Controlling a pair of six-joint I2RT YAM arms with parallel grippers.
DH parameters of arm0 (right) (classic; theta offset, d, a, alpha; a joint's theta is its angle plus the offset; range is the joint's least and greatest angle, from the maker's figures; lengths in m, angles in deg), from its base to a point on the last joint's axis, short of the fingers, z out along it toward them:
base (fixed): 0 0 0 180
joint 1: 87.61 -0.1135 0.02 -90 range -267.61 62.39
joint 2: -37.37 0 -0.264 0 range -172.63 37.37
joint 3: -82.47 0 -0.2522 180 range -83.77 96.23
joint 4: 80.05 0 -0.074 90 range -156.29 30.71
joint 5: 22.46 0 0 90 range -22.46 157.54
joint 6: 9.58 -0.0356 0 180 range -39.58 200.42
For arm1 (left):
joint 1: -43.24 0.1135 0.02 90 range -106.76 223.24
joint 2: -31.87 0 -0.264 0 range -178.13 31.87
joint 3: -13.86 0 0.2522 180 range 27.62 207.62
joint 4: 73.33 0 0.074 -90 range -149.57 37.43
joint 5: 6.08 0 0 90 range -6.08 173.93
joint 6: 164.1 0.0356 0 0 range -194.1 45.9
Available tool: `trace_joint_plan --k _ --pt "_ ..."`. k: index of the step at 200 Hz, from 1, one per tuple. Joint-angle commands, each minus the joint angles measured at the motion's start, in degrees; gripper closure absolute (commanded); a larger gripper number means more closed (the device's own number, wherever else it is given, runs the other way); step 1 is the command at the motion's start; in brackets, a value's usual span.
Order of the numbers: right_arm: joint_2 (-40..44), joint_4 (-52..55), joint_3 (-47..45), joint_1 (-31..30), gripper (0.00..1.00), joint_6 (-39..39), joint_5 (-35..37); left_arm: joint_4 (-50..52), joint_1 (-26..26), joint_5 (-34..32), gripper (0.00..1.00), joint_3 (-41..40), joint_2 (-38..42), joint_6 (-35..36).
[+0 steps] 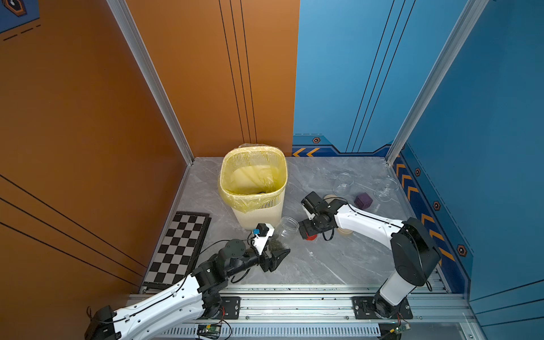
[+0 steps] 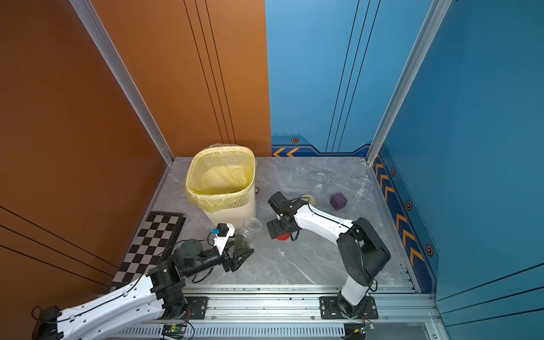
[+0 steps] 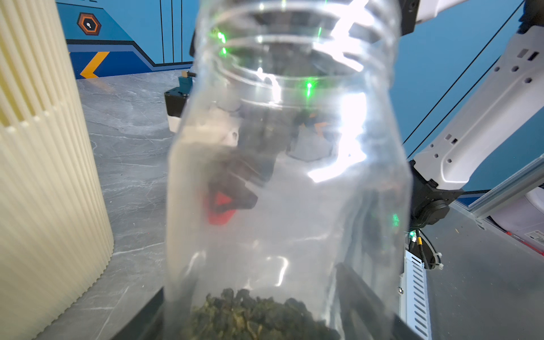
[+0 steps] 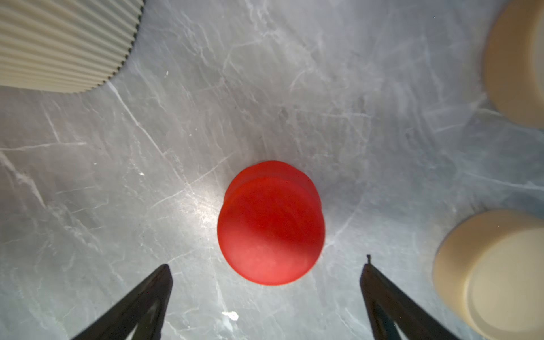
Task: Empty moldy tea leaves from jars
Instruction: Place the lid at the center of the board.
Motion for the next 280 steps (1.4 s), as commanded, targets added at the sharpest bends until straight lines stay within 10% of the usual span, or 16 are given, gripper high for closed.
trace_joint_plan --k 1,125,204,280 --pt "4.0 2.4 -1.7 2.7 0.0 -1.4 -0.2 3.6 -1.7 -2.4 0.38 5.0 0.6 -0.2" --pt "13.6 1.6 -2.1 6.9 0.0 -0.8 -4.4 40.2 4.3 -13.1 0.34 34.3 1.1 11.7" --pt "17.9 -2.4 -2.6 6.9 0.0 0.4 -7.9 50.2 15.6 -6.1 0.33 48.5 -5.3 3.8" --pt "25.1 -6.2 -4.2 8.5 0.0 -0.5 -11.4 62.9 30.0 -0.2 0.35 66.9 -18.7 20.7"
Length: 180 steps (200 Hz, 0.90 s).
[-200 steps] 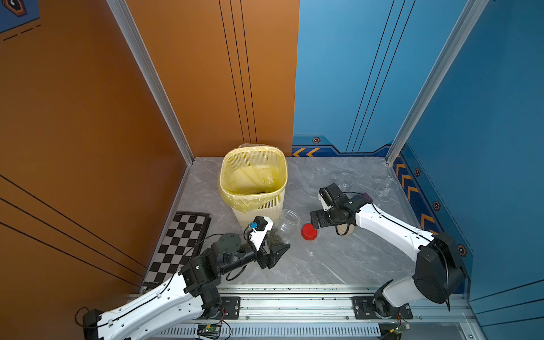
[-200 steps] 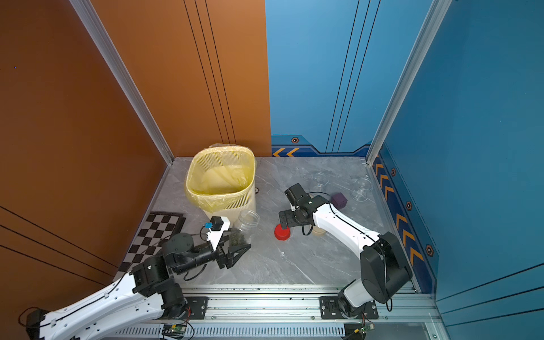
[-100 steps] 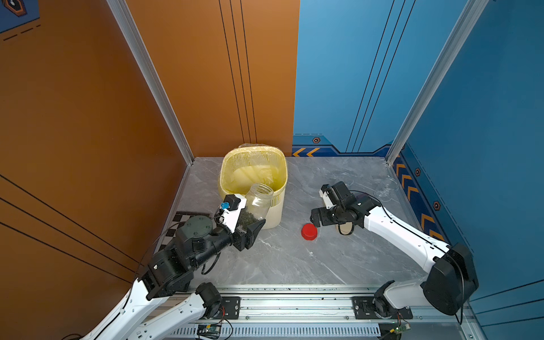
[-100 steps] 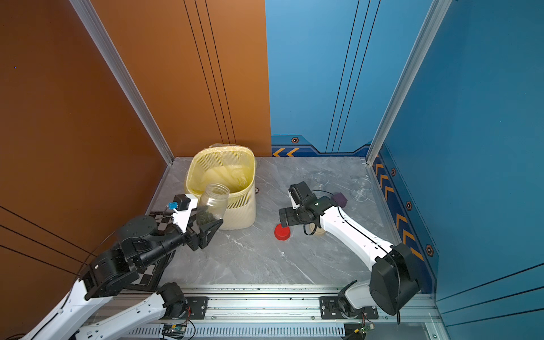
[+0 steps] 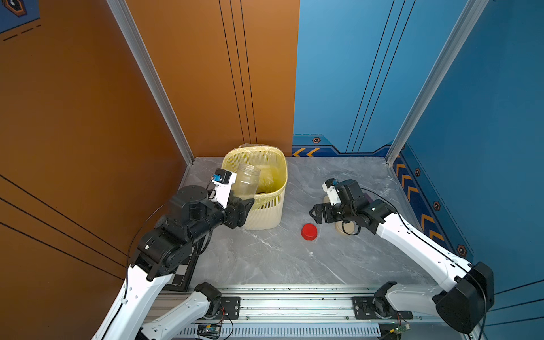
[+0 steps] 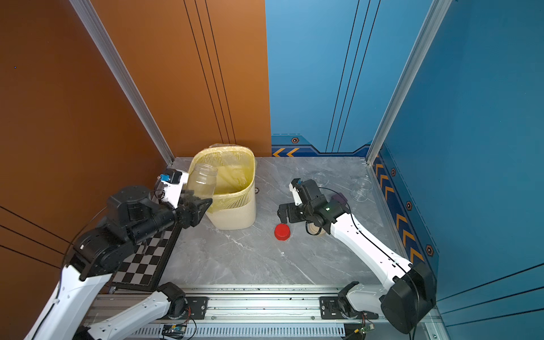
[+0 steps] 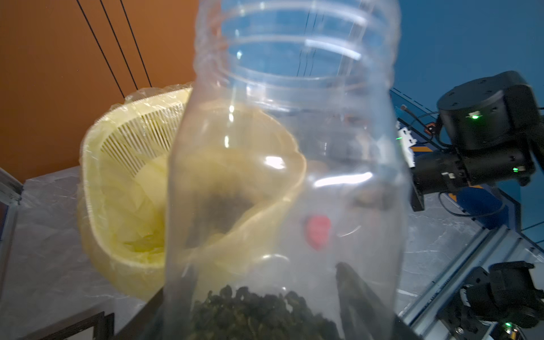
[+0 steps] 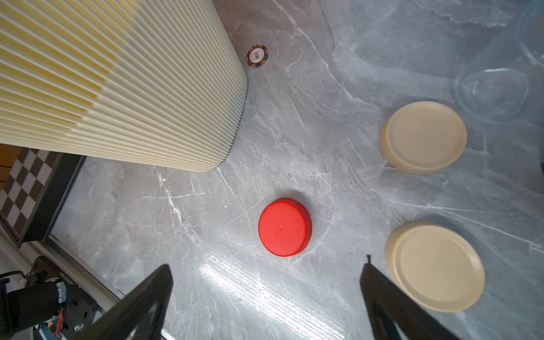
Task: Empty moldy tea leaves from jars
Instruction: Place the lid at the center of the board, then pour the moldy tea leaves from the jar into the trash bin.
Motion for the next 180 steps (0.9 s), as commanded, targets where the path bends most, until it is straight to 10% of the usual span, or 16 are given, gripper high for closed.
trace_joint_plan --k 1,180 --pt "2.4 -2.4 -1.8 1.1 0.0 -0.3 -2.3 6.2 3.7 3.3 0.35 6.2 -3.5 8.7" --pt "6.2 -11.8 -8.1 3.5 0.0 -6.1 -15.2 12.2 3.5 -26.7 0.37 22.3 -16.5 46.7"
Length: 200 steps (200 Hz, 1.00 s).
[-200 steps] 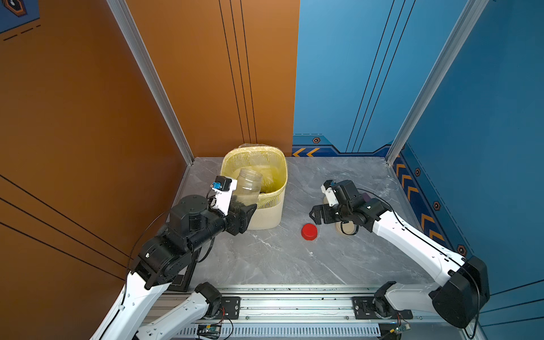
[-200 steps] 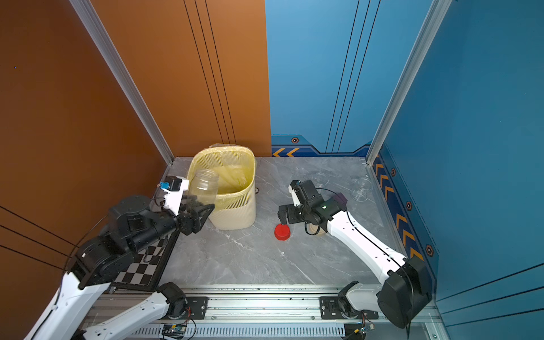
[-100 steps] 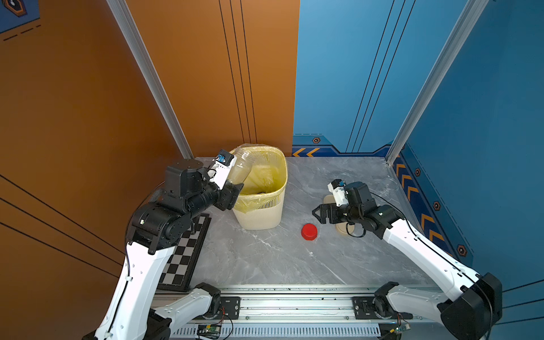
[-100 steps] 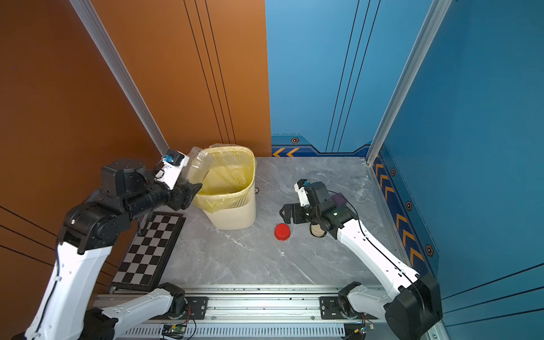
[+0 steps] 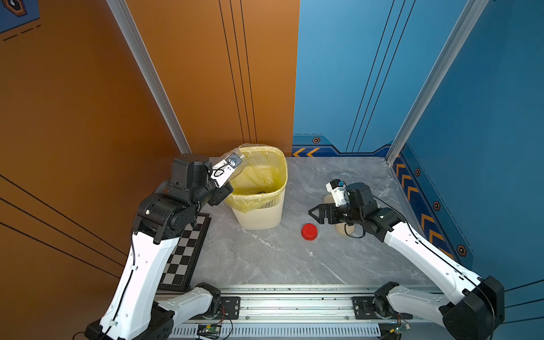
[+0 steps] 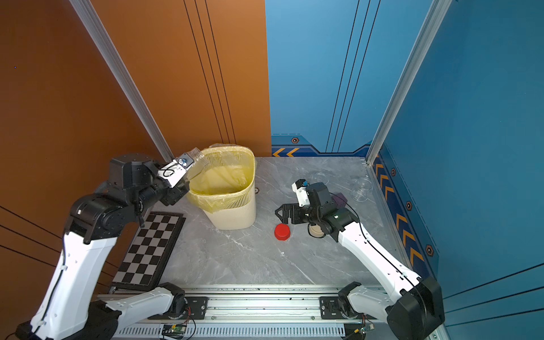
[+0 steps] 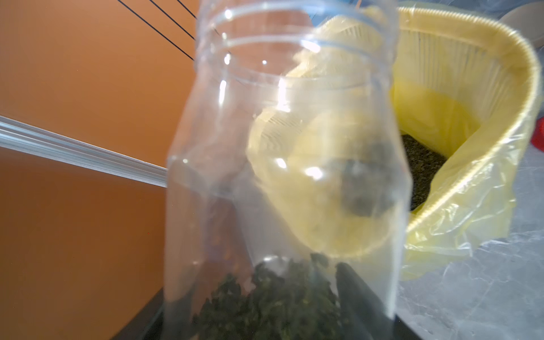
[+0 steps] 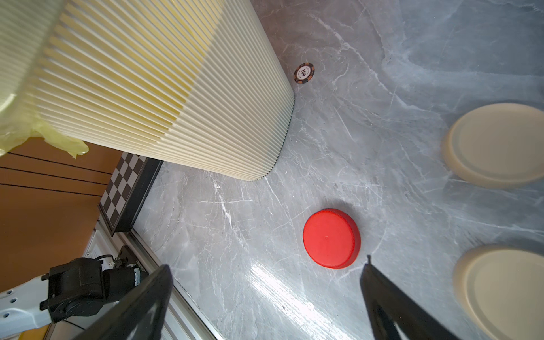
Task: Empty moldy tea leaves from jars
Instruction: Pour the moldy tea leaves from the jar into the trash bin.
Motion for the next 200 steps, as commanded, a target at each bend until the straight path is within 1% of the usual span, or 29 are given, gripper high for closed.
trace_joint_plan --k 1,23,48,85,102,107,122,125,147,161,180,200 --pt "1.4 -2.3 -1.1 0.2 0.0 -1.5 -2.2 0.3 -1.2 -5.2 0.37 2.7 -2.0 5.0" --pt "1.8 -3.3 -1.5 0.2 0.0 -2.2 -3.1 0.3 -2.5 -8.0 0.36 3.9 -4.3 6.6" --pt "1.9 -3.8 -1.6 0.2 0.0 -3.0 -4.4 0.4 -3.2 -12.1 0.36 2.9 -6.1 9.6" --pt "2.2 -4.4 -1.5 0.1 0.0 -3.9 -5.9 0.3 -4.8 -17.4 0.36 3.3 -6.7 11.8" --pt "2.4 -5.2 -1.5 0.1 0.0 -4.5 -6.9 0.3 -6.4 -21.7 0.37 2.9 -7.2 14.9" --pt "2.5 -5.5 -1.6 0.1 0.0 -4.7 -7.1 0.2 -6.9 -24.6 0.37 2.7 -7.4 16.0" --pt "3.1 -5.8 -2.1 0.0 0.0 -4.9 -7.5 0.2 -8.2 -29.1 0.39 2.0 -8.4 18.7" --pt "3.3 -5.9 -2.1 0.0 0.0 -4.9 -7.5 0.3 -8.4 -29.8 0.39 2.1 -8.6 20.6" --pt "4.0 -6.6 -2.5 0.0 0.0 -5.5 -8.0 0.2 -9.4 -33.3 0.4 3.5 -10.2 23.4" --pt "4.1 -6.9 -2.6 -0.1 0.0 -5.9 -8.6 0.2 -10.2 -35.4 0.39 4.1 -11.0 25.1" --pt "4.2 -7.6 -2.8 0.0 0.0 -6.5 -9.1 0.2 -10.7 -40.0 0.39 3.8 -12.9 28.3" --pt "4.2 -8.0 -2.8 -0.2 0.0 -6.9 -9.9 0.1 -11.7 -42.6 0.4 3.4 -14.7 31.7"
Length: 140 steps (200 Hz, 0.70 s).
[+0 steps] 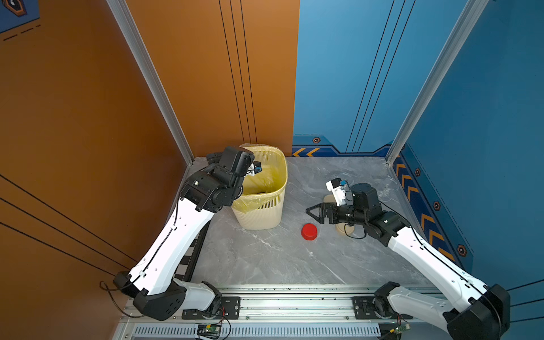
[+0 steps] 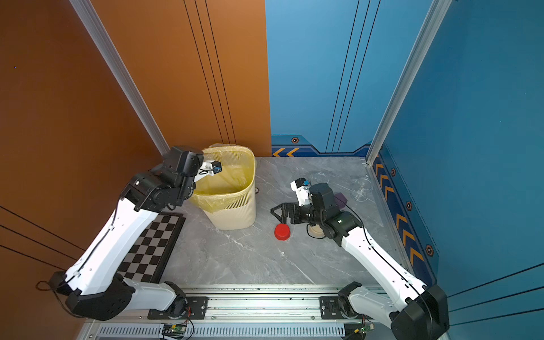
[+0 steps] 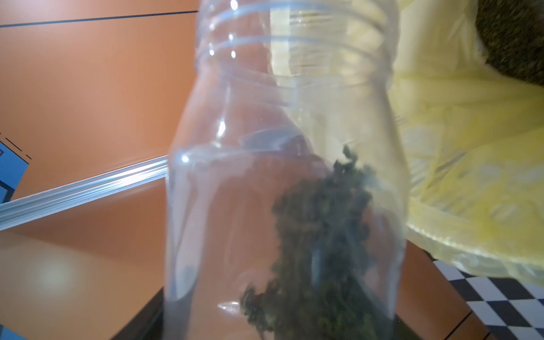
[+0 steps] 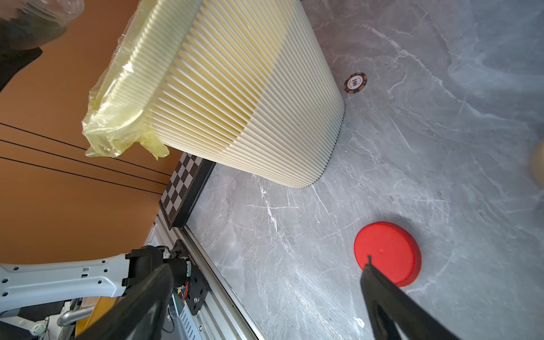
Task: Empty moldy tea leaves from jars
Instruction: Pour the moldy tea leaves from the jar into the trash bin.
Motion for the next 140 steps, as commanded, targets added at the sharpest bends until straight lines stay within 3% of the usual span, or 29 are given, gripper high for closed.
trace_joint_plan --k 1,46,90,140 --pt "0.9 -1.8 -0.8 -0.2 0.0 -1.4 -2.0 0.1 -1.2 -7.2 0.4 1.2 -1.5 5.8" --pt "1.5 -2.1 -1.0 -0.3 0.0 -1.6 -2.2 0.1 -2.1 -9.8 0.39 4.3 -5.1 8.9" --pt "1.8 -2.2 -1.1 -0.6 0.0 -1.8 -2.3 0.2 -3.5 -10.1 0.37 -0.6 -6.6 12.3" --pt "1.8 -2.2 -1.2 -0.8 0.0 -1.7 -2.1 0.2 -3.6 -9.9 0.37 -0.5 -9.3 12.0"
